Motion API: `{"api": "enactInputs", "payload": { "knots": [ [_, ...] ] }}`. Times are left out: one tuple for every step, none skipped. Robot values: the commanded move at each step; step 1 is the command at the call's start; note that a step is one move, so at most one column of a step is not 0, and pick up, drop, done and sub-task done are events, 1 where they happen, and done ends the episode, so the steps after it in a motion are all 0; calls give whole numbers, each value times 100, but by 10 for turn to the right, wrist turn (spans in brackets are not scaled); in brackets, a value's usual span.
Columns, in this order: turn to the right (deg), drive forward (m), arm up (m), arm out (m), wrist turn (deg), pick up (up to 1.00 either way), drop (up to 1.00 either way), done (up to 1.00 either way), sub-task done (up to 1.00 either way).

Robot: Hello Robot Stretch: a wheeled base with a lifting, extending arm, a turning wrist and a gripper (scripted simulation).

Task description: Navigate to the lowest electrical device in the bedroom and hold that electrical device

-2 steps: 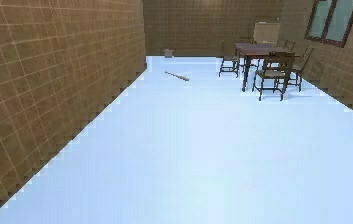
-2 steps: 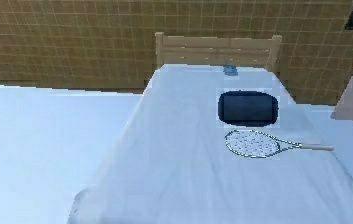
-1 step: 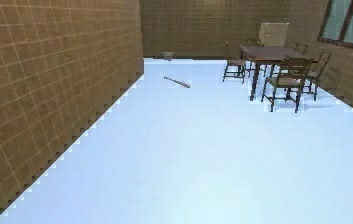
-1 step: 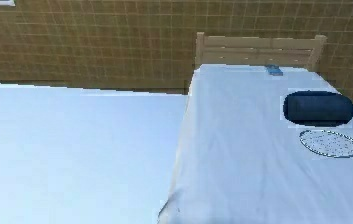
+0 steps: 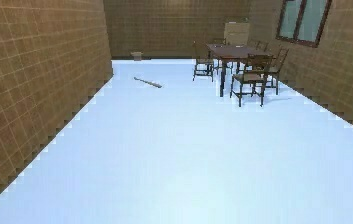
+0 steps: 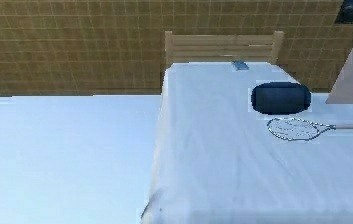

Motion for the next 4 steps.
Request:
{"api": "enactInputs", "payload": {
  "knots": [
    [0,100,0,0,0,0,0,0,0],
    [0,100,0,0,0,0,0,0,0],
    [0,100,0,0,0,0,0,0,0],
    [0,100,0,0,0,0,0,0,0]
  ]
}}
